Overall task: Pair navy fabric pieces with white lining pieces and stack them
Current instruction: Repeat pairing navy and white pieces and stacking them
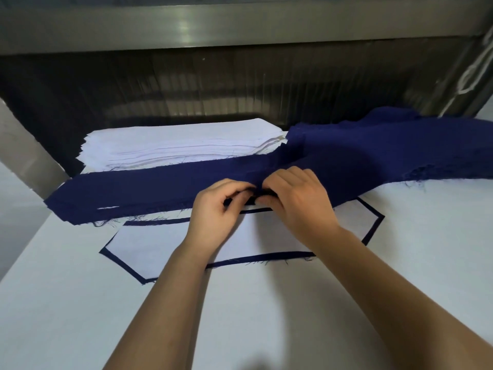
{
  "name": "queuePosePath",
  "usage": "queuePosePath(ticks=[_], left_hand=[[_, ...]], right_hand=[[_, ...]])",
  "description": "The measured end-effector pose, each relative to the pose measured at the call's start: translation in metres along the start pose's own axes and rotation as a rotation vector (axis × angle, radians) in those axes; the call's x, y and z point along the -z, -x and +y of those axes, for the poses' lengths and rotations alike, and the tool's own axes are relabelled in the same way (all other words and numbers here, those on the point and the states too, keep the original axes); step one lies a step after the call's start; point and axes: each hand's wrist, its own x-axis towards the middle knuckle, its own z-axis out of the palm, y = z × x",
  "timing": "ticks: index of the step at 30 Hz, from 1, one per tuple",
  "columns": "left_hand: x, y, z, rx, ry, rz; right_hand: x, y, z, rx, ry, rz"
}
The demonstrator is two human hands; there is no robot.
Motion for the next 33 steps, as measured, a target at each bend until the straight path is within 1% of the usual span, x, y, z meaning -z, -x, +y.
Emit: queuePosePath(ticks=[3, 6, 8, 10, 11, 13, 17, 19, 21, 22, 24, 26, 29, 33], left_hand=[[0.002, -0.001, 0.000, 0.046, 0.025, 0.061], [0.003, 0.000, 0.003, 0.109, 0.069, 0.109], [0.004, 0.002, 0.008, 0.099, 0.064, 0.148], [0.006, 0.004, 0.012, 0.061, 0.061, 0.179], [0.007, 0.004, 0.015, 0.063, 0.100, 0.190], [0.009, 0.004, 0.020, 0.130, 0.201, 0.227], [0.019, 0.004, 0.020, 0.455, 0.374, 0.323], [0.027, 0.006, 0.014, 0.544, 0.408, 0.344], [0.037, 0.009, 0.006, 0.589, 0.381, 0.361], [0.042, 0.011, 0.003, 0.604, 0.373, 0.366], [0.053, 0.015, -0.003, 0.608, 0.372, 0.369], [0.065, 0.019, -0.008, 0.586, 0.365, 0.368], [0.084, 0.023, -0.015, 0.550, 0.337, 0.353], [0.111, 0.032, -0.027, 0.595, 0.310, 0.277]], right_hand=[[0.006, 0.014, 0.016, -0.070, 0.025, -0.073], [0.014, 0.022, 0.036, -0.238, 0.038, -0.125], [0.020, 0.024, 0.050, -0.339, 0.084, -0.145], [0.026, 0.024, 0.059, -0.394, 0.134, -0.151], [0.027, 0.024, 0.061, -0.388, 0.136, -0.139], [0.028, 0.023, 0.060, -0.298, 0.126, -0.091], [0.026, 0.026, 0.051, -0.052, 0.138, 0.006], [0.024, 0.028, 0.047, 0.024, 0.126, 0.011], [0.021, 0.031, 0.044, 0.039, 0.130, -0.022], [0.019, 0.031, 0.045, -0.004, 0.122, -0.052], [0.019, 0.031, 0.049, -0.198, 0.073, -0.112], [0.022, 0.031, 0.056, -0.351, 0.068, -0.112], [0.030, 0.032, 0.070, -0.459, 0.152, -0.098], [0.038, 0.038, 0.079, -0.612, 0.155, -0.078]])
